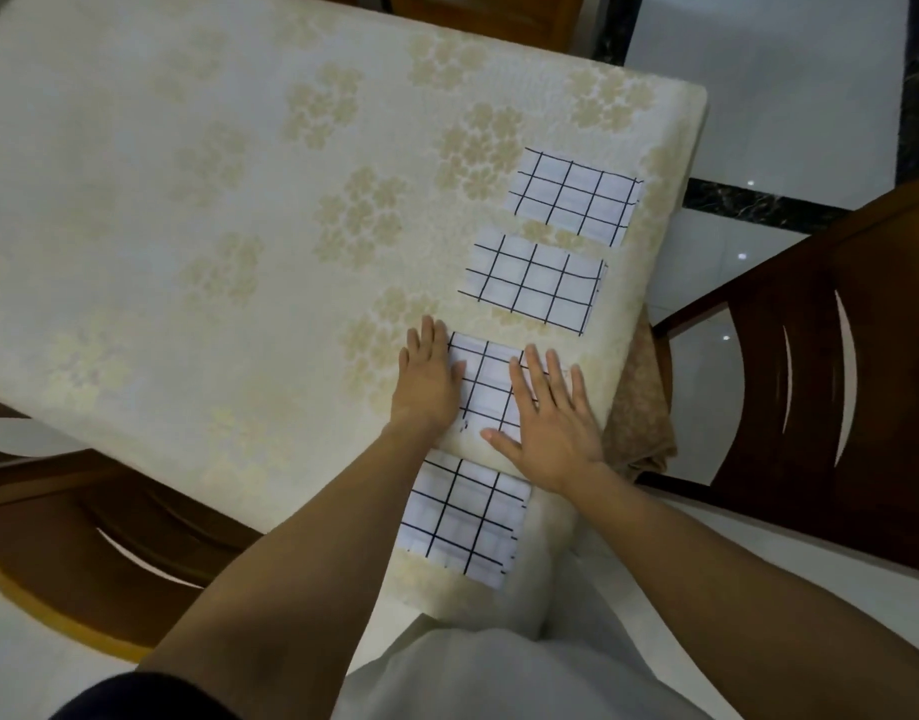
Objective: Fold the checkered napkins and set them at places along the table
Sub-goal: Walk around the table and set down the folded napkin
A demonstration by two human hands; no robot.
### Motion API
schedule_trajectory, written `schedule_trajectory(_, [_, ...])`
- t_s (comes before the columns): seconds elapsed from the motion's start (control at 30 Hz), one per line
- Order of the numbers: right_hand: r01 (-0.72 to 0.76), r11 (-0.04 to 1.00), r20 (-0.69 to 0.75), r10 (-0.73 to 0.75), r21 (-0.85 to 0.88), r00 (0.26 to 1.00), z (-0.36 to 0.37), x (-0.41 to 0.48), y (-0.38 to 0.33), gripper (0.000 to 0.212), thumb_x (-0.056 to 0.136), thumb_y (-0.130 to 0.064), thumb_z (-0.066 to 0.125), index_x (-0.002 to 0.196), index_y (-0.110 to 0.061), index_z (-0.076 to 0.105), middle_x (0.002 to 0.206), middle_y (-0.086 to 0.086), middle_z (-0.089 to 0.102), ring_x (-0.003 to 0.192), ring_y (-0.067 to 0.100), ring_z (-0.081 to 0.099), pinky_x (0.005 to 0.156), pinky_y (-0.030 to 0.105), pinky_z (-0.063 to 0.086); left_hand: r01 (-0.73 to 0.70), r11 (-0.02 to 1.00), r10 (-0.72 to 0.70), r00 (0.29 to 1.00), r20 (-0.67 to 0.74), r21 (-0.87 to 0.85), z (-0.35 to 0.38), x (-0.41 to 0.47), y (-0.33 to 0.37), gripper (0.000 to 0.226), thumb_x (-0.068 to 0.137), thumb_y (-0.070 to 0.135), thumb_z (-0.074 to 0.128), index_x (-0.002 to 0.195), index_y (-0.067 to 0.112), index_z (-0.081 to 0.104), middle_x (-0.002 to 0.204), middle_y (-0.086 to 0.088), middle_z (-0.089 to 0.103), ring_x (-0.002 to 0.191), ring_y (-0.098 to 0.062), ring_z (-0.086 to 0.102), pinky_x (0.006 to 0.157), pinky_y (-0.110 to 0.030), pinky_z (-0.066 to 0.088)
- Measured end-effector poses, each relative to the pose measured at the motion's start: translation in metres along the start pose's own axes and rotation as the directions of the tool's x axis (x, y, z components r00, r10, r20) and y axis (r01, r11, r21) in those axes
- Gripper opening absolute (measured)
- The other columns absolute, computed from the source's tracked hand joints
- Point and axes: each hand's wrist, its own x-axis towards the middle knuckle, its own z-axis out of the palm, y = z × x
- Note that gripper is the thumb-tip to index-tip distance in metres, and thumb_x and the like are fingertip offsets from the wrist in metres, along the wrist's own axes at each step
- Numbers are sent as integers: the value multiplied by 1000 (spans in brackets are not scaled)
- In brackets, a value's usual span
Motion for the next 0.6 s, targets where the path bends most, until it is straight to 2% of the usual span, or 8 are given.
schedule_trajectory(0.3, [-31, 999, -67, 30, -8, 997, -1, 15, 1, 103, 88, -86, 5, 160, -14, -8, 167, 10, -16, 154, 31, -16, 124, 53, -2, -20, 996, 19, 1000, -11, -84, -11, 9, 1, 62, 111, 31, 32, 162, 10, 3, 170, -6, -7, 157, -25, -9, 127, -37, 0])
schedule_trajectory(0.43, [-39, 999, -22, 38, -33, 999, -6, 23, 8, 103, 86, -87, 0, 159, -16, -16, 165, 8, -24, 152, 29, -22, 124, 52, -7, -33, 993, 33, 999, -2, -115, -18, 16, 1, 63, 111, 32, 35, 163, 13, 4, 171, -3, -6, 157, -23, -5, 127, -36, 4])
schedule_trajectory(0.53, [-49, 999, -64, 48, -22, 997, -16, 20, 6, 103, 87, -86, 1, 161, -15, -8, 167, 10, -15, 154, 30, -16, 123, 55, -1, -46, 987, 43, 999, -26, -153, -20, 11, -4, 64, 110, 36, 36, 163, 16, 6, 171, -2, -4, 157, -23, -2, 127, -40, 9])
schedule_trajectory(0.6, [21, 1000, -170, -18, 16, 985, -23, 3, -2, 99, 92, -81, 10, 161, -10, 1, 168, 14, -8, 155, 31, -9, 124, 55, 5, -45, 989, 33, 996, -84, -139, -20, -6, -8, 63, 110, 37, 31, 163, 15, 4, 171, -5, -3, 157, -24, -2, 128, -39, 4])
